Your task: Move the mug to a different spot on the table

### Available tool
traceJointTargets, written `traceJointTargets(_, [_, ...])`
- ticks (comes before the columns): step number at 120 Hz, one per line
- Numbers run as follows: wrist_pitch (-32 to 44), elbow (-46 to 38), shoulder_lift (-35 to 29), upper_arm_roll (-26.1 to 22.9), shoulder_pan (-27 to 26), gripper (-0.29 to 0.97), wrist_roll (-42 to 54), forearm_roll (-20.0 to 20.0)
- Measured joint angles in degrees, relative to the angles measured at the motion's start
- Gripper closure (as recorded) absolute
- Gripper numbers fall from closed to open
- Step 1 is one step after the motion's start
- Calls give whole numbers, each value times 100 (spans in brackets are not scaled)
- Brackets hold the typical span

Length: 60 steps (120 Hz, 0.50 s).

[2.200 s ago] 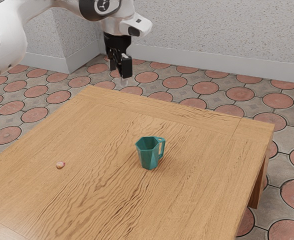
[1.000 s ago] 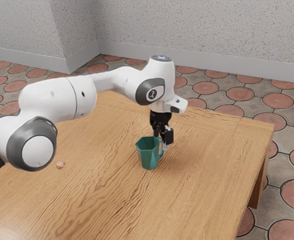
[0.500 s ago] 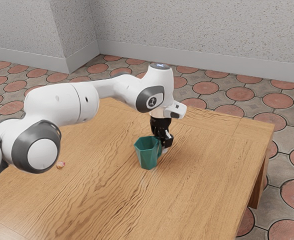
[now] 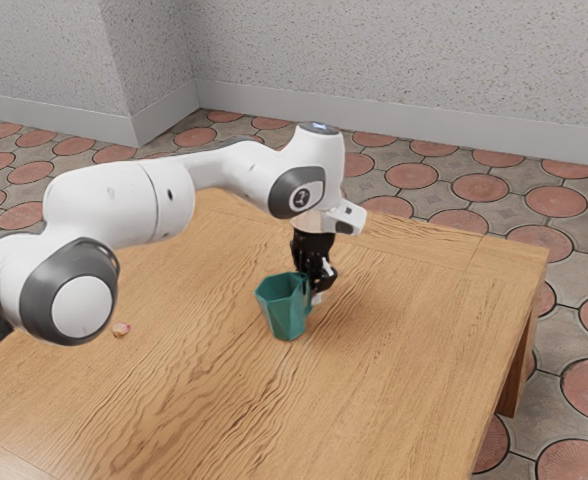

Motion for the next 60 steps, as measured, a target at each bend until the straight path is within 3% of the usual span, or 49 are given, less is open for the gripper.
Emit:
traceJointTargets(17, [-369,-8,-138,80,-37,65,-57,77])
traceJointTargets(60, [-1566,-24,-464,361,-185,69,-204,735])
